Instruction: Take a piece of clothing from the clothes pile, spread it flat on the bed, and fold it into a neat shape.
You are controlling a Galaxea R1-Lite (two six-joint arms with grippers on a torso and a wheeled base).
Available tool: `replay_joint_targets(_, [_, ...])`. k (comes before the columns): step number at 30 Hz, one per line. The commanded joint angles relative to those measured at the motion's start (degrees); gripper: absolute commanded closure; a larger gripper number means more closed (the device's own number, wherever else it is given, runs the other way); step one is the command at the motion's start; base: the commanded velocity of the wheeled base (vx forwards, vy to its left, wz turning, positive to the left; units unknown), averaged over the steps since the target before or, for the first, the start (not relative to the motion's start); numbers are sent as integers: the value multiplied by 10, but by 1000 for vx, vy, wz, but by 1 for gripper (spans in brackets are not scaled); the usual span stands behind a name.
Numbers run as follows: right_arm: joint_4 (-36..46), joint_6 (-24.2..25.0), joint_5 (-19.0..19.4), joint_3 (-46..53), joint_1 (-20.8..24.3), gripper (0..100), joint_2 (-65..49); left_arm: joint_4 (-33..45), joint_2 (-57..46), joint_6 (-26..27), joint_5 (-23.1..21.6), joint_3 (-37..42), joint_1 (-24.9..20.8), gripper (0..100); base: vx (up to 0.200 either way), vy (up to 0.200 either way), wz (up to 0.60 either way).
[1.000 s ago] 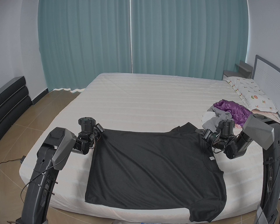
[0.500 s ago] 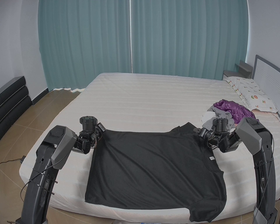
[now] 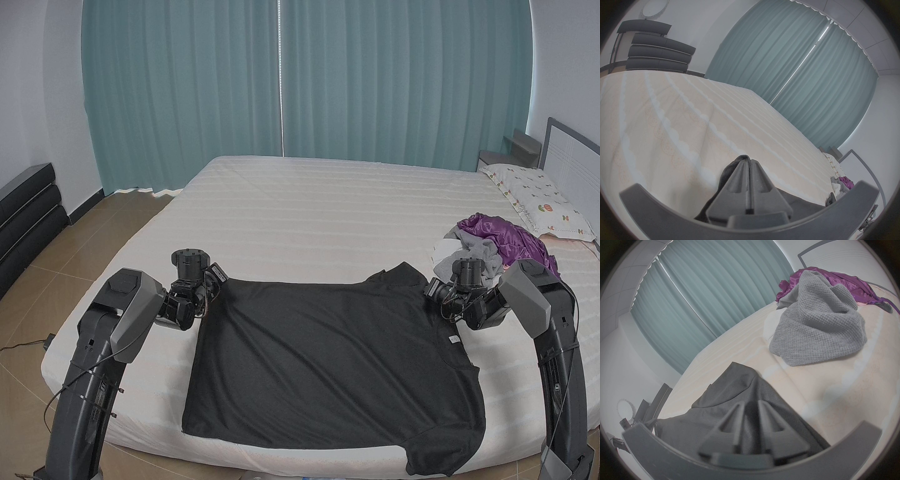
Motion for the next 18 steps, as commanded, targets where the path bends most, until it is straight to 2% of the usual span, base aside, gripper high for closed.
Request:
replay_joint_targets(1, [-4,1,0,-2,-6,100,-1,0,-1,-1,1,0,0,100,0,0,0])
replay_joint_targets(15, [-6,39,-9,-13,-21,100,-8,0,0,0,1,-6,2,100,0,0,0])
replay_joint_targets(16, [-6,39,-7,-12,-17,0,-6,0,0,0,1,-6,2,100,0,0,0])
replay_joint_targets(18, [-4,39,-7,-14,-14,0,-3,-1,0,0,1,-5,1,100,0,0,0])
